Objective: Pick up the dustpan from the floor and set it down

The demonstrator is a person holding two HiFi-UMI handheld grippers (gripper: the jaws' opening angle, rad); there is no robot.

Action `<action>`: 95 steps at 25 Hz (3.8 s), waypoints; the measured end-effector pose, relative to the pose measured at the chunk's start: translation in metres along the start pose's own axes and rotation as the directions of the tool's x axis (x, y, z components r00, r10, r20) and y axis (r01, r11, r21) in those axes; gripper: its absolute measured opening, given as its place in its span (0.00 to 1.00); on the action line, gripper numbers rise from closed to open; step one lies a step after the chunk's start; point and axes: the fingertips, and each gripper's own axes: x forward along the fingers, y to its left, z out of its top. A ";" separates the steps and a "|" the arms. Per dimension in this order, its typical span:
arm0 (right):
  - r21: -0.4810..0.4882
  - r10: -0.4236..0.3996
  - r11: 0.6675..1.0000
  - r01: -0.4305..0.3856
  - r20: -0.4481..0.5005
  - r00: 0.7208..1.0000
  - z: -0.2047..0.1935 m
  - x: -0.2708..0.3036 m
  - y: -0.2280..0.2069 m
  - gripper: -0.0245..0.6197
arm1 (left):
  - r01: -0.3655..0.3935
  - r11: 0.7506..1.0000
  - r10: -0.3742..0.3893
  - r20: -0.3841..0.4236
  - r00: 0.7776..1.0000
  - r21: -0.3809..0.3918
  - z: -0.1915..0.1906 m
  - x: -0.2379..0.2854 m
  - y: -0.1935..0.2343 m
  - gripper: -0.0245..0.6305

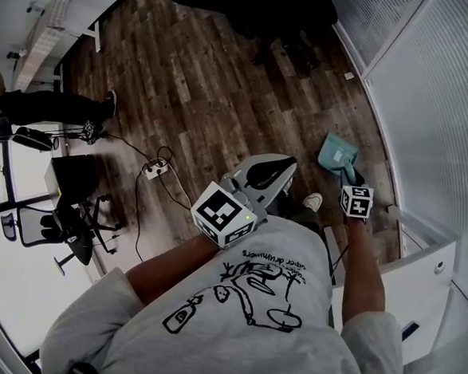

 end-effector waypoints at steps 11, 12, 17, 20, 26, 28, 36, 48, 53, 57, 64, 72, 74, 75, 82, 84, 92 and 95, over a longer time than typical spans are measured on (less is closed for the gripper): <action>0.000 0.050 0.999 -0.050 -0.066 0.997 -0.026 0.005 0.020 0.22 | 0.023 1.000 -0.023 0.002 1.000 0.001 -0.005 0.006 -0.005 0.04; 0.002 0.053 0.999 -0.053 -0.071 0.996 -0.029 0.004 0.023 0.22 | 0.026 1.000 -0.026 0.004 1.000 0.002 -0.005 0.006 -0.006 0.04; 0.006 0.072 0.997 -0.072 -0.101 0.992 -0.048 0.003 0.035 0.23 | 0.034 0.999 -0.034 0.000 0.999 0.005 -0.006 0.008 -0.008 0.04; 0.030 0.083 0.996 -0.080 -0.113 0.990 -0.058 0.002 0.041 0.23 | 0.033 0.999 -0.033 -0.005 0.999 0.003 -0.007 0.008 -0.009 0.04; 0.055 0.098 0.994 -0.090 -0.160 0.982 -0.078 0.001 0.055 0.24 | 0.042 0.999 -0.042 -0.003 0.999 0.008 -0.003 0.007 -0.010 0.04; 0.066 0.106 0.993 -0.096 -0.167 0.980 -0.082 0.002 0.057 0.24 | 0.042 0.999 -0.042 -0.002 0.999 0.010 -0.003 0.008 -0.011 0.04; 0.130 0.147 0.984 -0.120 -0.224 0.963 -0.096 0.004 0.070 0.26 | 0.041 0.999 -0.041 -0.009 0.999 0.011 -0.008 0.007 -0.010 0.04; 0.157 0.157 0.980 -0.125 -0.207 0.966 -0.092 -0.002 0.075 0.26 | 0.047 0.999 -0.047 -0.005 0.999 0.010 -0.009 0.007 -0.009 0.04; 0.169 0.132 0.980 -0.103 -0.167 0.977 -0.077 -0.009 0.067 0.26 | 0.058 0.998 -0.058 0.005 0.998 0.011 -0.007 0.010 -0.010 0.04; 0.179 0.105 0.980 -0.082 -0.121 0.987 -0.062 -0.020 0.057 0.26 | 0.067 0.998 -0.067 0.009 0.998 0.014 -0.007 0.012 -0.012 0.04; 0.155 0.060 0.986 -0.055 -0.031 0.998 -0.026 -0.049 0.043 0.26 | 0.093 0.996 -0.093 0.020 0.995 0.016 -0.002 0.020 -0.017 0.04; 0.130 0.038 0.990 -0.052 0.110 0.993 0.034 -0.095 0.039 0.23 | 0.115 0.993 -0.116 0.034 0.993 0.032 0.006 0.031 -0.023 0.04; 0.109 0.037 0.993 -0.053 0.144 0.989 0.052 -0.108 0.039 0.22 | 0.119 0.992 -0.120 0.037 0.992 0.034 0.009 0.034 -0.023 0.04; 0.095 0.035 0.994 -0.050 0.161 0.986 0.061 -0.114 0.039 0.20 | 0.121 0.992 -0.123 0.039 0.992 0.035 0.011 0.036 -0.024 0.04; 0.027 0.015 0.999 -0.023 0.273 0.962 0.124 -0.164 0.041 0.17 | 0.132 0.990 -0.135 0.056 0.989 0.048 0.021 0.043 -0.026 0.04; 0.001 0.011 1.000 -0.011 0.303 0.953 0.141 -0.181 0.045 0.16 | 0.133 0.990 -0.136 0.066 0.988 0.051 0.027 0.043 -0.027 0.04; -0.068 0.000 0.997 0.030 0.409 0.913 0.194 -0.239 0.059 0.12 | 0.127 0.990 -0.133 0.099 0.986 0.068 0.040 0.046 -0.029 0.04; -0.093 0.007 0.995 0.036 0.425 0.905 0.208 -0.254 0.066 0.10 | 0.123 0.990 -0.130 0.107 0.986 0.069 0.044 0.045 -0.027 0.04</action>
